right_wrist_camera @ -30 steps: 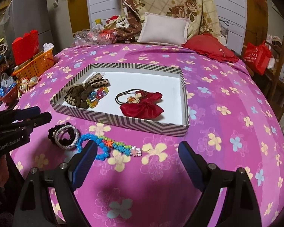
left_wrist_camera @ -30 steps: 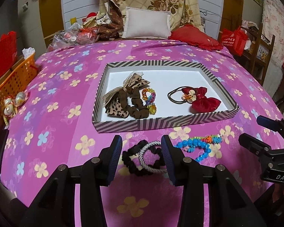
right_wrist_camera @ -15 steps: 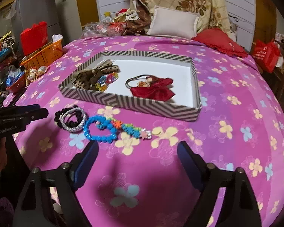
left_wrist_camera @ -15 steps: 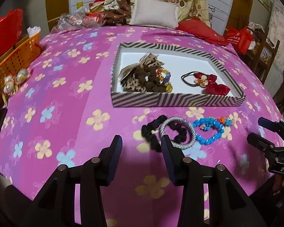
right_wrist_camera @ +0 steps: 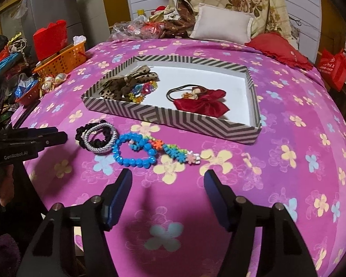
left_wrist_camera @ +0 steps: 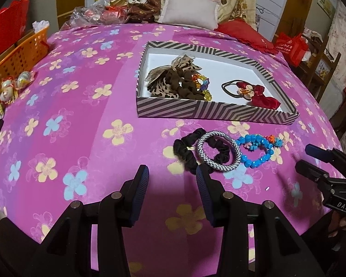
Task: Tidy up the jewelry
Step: 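Move both tools back toward the scrunchie, hair tie and beaded items, then grasp the colourful beaded clip with the right tool while the left tool grasps the grey braided hair tie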
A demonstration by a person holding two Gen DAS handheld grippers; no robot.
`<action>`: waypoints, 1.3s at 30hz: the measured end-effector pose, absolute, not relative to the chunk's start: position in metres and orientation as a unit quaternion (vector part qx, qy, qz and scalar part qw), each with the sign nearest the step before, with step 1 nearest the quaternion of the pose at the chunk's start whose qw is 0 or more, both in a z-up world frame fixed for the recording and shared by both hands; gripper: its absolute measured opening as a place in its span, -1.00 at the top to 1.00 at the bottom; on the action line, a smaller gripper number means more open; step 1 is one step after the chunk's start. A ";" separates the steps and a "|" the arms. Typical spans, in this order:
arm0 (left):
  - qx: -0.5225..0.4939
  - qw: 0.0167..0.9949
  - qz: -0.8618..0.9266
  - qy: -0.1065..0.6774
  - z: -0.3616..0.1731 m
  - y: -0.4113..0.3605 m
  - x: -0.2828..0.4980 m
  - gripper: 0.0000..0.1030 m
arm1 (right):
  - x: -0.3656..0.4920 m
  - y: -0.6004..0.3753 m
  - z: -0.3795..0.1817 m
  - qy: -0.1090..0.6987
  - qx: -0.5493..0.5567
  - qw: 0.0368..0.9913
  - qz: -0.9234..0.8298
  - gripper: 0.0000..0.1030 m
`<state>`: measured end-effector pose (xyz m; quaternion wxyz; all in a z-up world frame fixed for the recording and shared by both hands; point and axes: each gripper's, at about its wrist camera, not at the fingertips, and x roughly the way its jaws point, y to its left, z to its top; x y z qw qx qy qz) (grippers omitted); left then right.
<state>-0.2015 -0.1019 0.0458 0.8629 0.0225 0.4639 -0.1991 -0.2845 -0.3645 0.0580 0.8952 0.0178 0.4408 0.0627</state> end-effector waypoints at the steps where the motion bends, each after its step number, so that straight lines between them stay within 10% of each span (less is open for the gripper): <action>1: 0.020 0.861 -0.202 0.466 0.045 -0.103 -0.201 0.39 | -0.284 -0.363 0.058 0.441 0.017 0.895 0.065 -0.32; 32: 0.019 0.843 -0.207 0.496 0.026 -0.107 -0.191 0.39 | -0.228 -0.363 0.021 0.443 -0.091 0.887 0.092 -0.28; 39: 0.014 0.842 -0.222 0.491 0.029 -0.110 -0.187 0.39 | -0.225 -0.361 0.022 0.443 -0.078 0.885 0.119 0.54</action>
